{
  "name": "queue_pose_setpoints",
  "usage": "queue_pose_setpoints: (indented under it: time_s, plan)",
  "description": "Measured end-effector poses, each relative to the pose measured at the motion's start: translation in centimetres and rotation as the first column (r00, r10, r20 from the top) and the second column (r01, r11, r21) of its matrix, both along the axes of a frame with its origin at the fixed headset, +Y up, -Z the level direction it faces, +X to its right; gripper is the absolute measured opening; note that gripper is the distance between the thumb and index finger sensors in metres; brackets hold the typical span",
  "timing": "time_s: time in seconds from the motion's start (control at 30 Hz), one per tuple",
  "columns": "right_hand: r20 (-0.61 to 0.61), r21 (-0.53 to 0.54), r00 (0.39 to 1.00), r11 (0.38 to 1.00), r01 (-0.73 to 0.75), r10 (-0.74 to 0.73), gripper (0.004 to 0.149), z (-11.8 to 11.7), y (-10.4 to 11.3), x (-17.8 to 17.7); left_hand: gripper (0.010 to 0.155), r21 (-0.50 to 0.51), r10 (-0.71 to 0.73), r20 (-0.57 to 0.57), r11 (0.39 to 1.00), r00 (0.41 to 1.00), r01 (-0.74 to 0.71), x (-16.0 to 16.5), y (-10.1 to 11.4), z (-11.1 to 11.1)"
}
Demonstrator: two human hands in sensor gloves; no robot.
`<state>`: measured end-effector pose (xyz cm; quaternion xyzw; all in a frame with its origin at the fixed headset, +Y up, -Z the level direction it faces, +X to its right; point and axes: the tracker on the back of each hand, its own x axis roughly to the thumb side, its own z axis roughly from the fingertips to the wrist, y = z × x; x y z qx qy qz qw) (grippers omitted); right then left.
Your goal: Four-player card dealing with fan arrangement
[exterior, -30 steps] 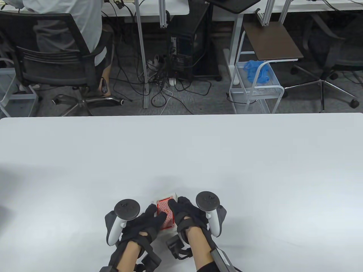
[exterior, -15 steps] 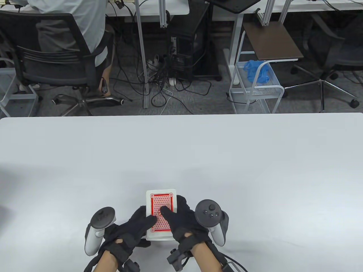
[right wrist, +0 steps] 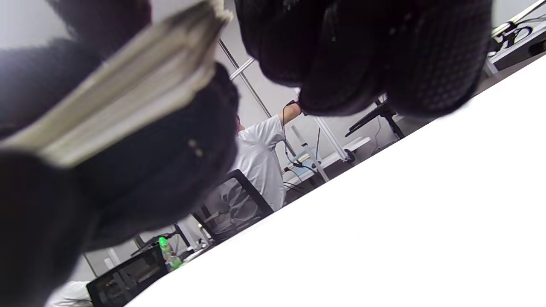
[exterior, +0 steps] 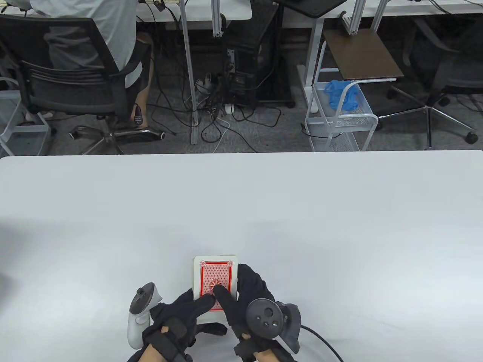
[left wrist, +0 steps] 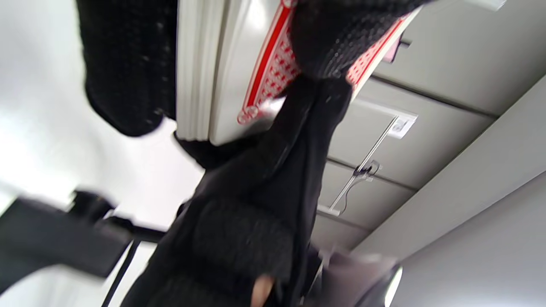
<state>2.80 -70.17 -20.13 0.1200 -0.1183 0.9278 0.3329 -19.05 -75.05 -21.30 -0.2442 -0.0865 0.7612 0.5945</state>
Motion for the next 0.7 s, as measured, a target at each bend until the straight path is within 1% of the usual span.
queue_pose_setpoints:
  time_s: [0.07, 0.1, 0.13, 0.17, 0.23, 0.27, 0.33, 0.37, 0.43, 0.5, 0.53, 0.57, 0.6, 0.63, 0.67, 0.7]
  plan:
    - [-0.002, 0.045, 0.999, 0.998, -0.053, 0.053, 0.072, 0.2, 0.3, -0.3, 0.054, -0.021, 0.017, -0.042, 1.0, 0.999, -0.018, -0.6, 0.0, 0.1]
    - [-0.002, 0.068, 0.994, 0.992, -0.109, 0.109, 0.069, 0.2, 0.5, -0.5, 0.055, -0.022, -0.017, -0.073, 1.0, 0.997, 0.015, -0.9, 0.0, 0.1]
    - [-0.003, 0.068, 0.992, 0.989, -0.128, 0.129, 0.065, 0.1, 0.6, -0.5, 0.055, -0.018, -0.043, -0.089, 0.999, 0.995, 0.042, -1.1, 0.0, 0.1]
    - [-0.012, 0.05, 0.993, 0.992, -0.117, 0.118, 0.062, 0.1, 0.4, -0.6, 0.055, -0.008, -0.064, -0.105, 0.998, 0.992, 0.063, -1.4, -0.1, 0.0]
    - [-0.032, 0.023, 0.999, 1.0, -0.018, 0.019, 0.058, -0.1, 0.0, -0.6, 0.055, -0.018, -0.035, -0.09, 0.999, 0.995, 0.034, -1.5, -0.4, -0.1]
    - [-0.04, -0.011, 0.998, 0.999, 0.047, -0.047, 0.056, -0.2, -0.2, -0.4, 0.056, -0.033, 0.004, -0.066, 0.999, 0.998, -0.006, -1.5, -0.7, -0.2]
    - [-0.048, -0.02, 0.995, 0.996, 0.089, -0.09, 0.054, -0.3, -0.5, 0.0, 0.058, -0.058, 0.08, -0.035, 0.995, 0.996, -0.082, -1.3, -1.1, -0.2]
    - [-0.045, -0.022, 0.994, 0.995, 0.102, -0.103, 0.053, -0.4, -0.6, 0.2, 0.059, -0.06, 0.087, -0.027, 0.994, 0.996, -0.089, -1.2, -1.1, -0.2]
    - [-0.057, -0.062, 0.988, 0.988, 0.138, -0.142, 0.049, -0.7, -1.1, 0.9, 0.06, -0.064, 0.072, -0.024, 0.995, 0.997, -0.073, -1.1, -1.3, -0.3]
    - [-0.063, -0.127, 0.967, 0.963, 0.236, -0.246, 0.045, -1.2, -1.8, 1.6, 0.059, -0.086, 0.066, -0.036, 0.994, 0.997, -0.069, -1.3, -1.4, -0.3]
    - [-0.087, -0.202, 0.944, 0.934, 0.295, -0.317, 0.044, -1.7, -2.2, 2.1, 0.058, -0.107, 0.044, -0.068, 0.993, 0.997, -0.051, -1.7, -1.2, -0.3]
    - [-0.091, -0.257, 0.93, 0.91, 0.325, -0.357, 0.043, -2.0, -2.5, 2.4, 0.057, -0.103, 0.003, -0.108, 0.995, 0.994, -0.014, -2.2, -0.9, -0.3]
    - [-0.079, -0.285, 0.917, 0.891, 0.355, -0.391, 0.042, -2.3, -2.8, 2.8, 0.057, -0.072, -0.071, -0.181, 0.996, 0.981, 0.058, -3.1, -0.3, -0.4]
    - [-0.034, -0.285, 0.908, 0.875, 0.391, -0.417, 0.042, -2.7, -3.1, 3.4, 0.056, -0.056, -0.127, -0.236, 0.992, 0.963, 0.117, -3.9, 0.2, -0.4]
    - [0.045, -0.253, 0.911, 0.878, 0.407, -0.409, 0.041, -3.2, -3.2, 3.8, 0.056, -0.041, -0.208, -0.312, 0.978, 0.927, 0.206, -5.0, 0.9, -0.4]
    - [0.089, -0.228, 0.916, 0.887, 0.401, -0.391, 0.04, -3.7, -3.4, 4.0, 0.056, -0.03, -0.266, -0.367, 0.961, 0.892, 0.274, -5.8, 1.3, -0.3]
